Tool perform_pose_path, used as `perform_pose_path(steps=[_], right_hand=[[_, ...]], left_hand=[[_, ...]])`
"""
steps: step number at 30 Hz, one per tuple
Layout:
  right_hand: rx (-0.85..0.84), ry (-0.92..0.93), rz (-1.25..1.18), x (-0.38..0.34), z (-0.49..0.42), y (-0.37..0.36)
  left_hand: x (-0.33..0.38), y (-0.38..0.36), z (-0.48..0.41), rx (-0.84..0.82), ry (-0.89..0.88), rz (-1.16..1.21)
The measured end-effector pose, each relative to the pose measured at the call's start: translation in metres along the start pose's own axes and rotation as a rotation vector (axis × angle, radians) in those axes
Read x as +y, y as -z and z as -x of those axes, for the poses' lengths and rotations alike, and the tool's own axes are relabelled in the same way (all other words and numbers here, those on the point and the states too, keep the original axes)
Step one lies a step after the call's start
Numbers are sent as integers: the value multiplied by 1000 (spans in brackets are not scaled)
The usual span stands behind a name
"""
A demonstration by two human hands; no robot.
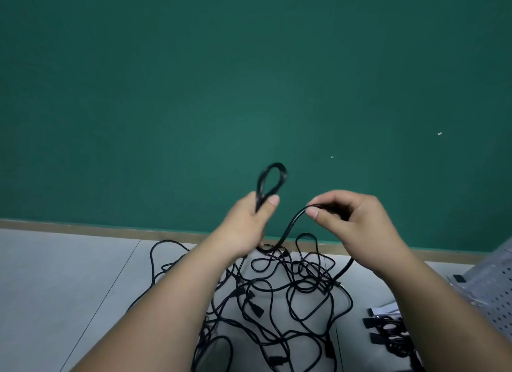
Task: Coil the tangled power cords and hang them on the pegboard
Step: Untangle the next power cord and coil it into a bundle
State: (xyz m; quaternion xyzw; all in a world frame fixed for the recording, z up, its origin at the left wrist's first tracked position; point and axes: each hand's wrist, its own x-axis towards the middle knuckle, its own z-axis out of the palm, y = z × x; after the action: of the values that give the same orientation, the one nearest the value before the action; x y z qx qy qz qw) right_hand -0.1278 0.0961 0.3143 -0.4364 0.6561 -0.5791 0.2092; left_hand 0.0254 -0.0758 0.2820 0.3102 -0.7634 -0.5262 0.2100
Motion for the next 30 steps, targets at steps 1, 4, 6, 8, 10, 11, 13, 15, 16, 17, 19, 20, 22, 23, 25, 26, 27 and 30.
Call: perform_pose_path(steps=[1, 4, 6, 8, 10, 11, 13, 15, 16, 17, 19, 20, 22, 23, 25, 26, 27, 30], right_hand=[[58, 6, 44, 2, 0, -1], [224, 40, 166, 4, -3, -2], [321, 83, 262, 4, -4, 0], [377, 150, 362, 4, -5, 2], [395, 226, 455, 3, -5, 2], [385, 254, 489, 4, -5, 2], [329, 283, 517, 6, -5, -1], [297, 283, 535, 11, -5, -2], [301, 268, 533, 13, -6, -3], [308, 244, 518, 14, -7, -3], [305, 194, 463, 15, -9, -4], [294, 177, 430, 15, -10, -5], [269, 155, 375, 15, -9, -6], [255, 133, 336, 14, -9, -6], [241, 72, 233, 15, -9, -6], [246, 38, 200, 16, -9, -5], [259, 4, 186, 17, -9, -5], [303, -42, 333, 18, -9, 0]], left_hand=[[4, -7, 5, -44, -3, -51], [19, -25, 17, -129, 19, -59], [25, -33, 23, -197, 21, -3], [26, -40, 24, -235, 2, -25], [24, -43, 24, -260, -7, -144], [22, -45, 24, -283, -4, -204], [18, -50, 25, -322, -2, -266], [15, -56, 29, -283, -12, -264], [14, -58, 29, -238, -25, -258], [14, -59, 29, -190, -43, -245], [16, -59, 27, -132, -70, -189], [18, -58, 26, -119, -69, -162], [18, -55, 26, -99, -63, -118], [18, -54, 26, -91, -57, -86], [18, -52, 25, -58, -37, 7], [18, -52, 24, -32, -25, 55], [19, -51, 23, -7, -13, 98], [20, -49, 21, 15, 3, 138]])
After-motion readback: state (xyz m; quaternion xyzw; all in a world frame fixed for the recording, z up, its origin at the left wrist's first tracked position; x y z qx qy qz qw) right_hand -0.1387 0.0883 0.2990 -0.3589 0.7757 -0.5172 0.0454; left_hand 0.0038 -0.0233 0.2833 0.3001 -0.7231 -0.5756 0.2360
